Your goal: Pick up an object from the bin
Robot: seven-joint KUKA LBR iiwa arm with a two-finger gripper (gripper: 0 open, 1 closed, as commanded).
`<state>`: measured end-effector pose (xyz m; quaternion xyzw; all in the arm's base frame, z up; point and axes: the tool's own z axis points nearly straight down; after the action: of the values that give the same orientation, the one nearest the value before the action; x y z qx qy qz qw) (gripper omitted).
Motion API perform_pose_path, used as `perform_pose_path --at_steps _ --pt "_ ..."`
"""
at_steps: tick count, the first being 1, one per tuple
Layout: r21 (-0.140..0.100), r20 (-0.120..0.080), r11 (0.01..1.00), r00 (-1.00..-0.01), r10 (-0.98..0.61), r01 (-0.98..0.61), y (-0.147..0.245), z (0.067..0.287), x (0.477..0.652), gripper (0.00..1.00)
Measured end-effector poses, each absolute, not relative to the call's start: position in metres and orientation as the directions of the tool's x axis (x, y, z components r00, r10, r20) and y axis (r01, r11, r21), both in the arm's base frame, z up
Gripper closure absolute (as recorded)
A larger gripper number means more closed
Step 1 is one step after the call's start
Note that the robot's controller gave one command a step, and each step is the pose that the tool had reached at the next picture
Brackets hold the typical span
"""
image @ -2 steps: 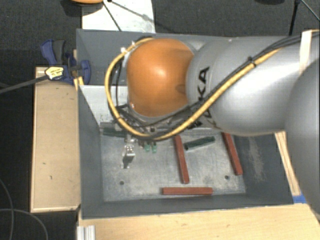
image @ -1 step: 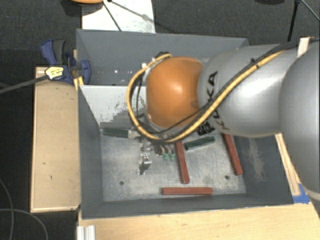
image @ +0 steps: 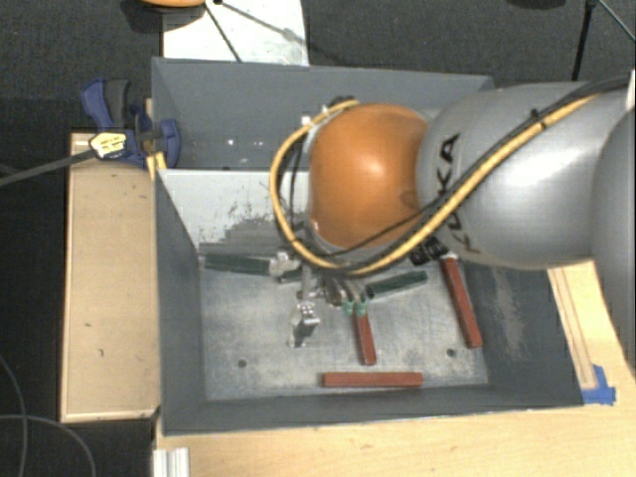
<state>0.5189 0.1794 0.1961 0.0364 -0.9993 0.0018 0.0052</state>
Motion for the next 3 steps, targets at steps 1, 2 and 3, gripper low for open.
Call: perform_pose_path --at_steps 1,2,3 --pt "0.005 -0.015 0.995 -0.995 -0.101 -0.101 0.175 0.253 0.526 0.00" --pt "0.000 -0.006 0.976 -0.976 -0.216 -0.216 0.142 0.179 0.504 0.00" --pt "0.001 0.001 0.966 -0.966 -0.259 -0.259 0.082 0.155 0.510 0.00"
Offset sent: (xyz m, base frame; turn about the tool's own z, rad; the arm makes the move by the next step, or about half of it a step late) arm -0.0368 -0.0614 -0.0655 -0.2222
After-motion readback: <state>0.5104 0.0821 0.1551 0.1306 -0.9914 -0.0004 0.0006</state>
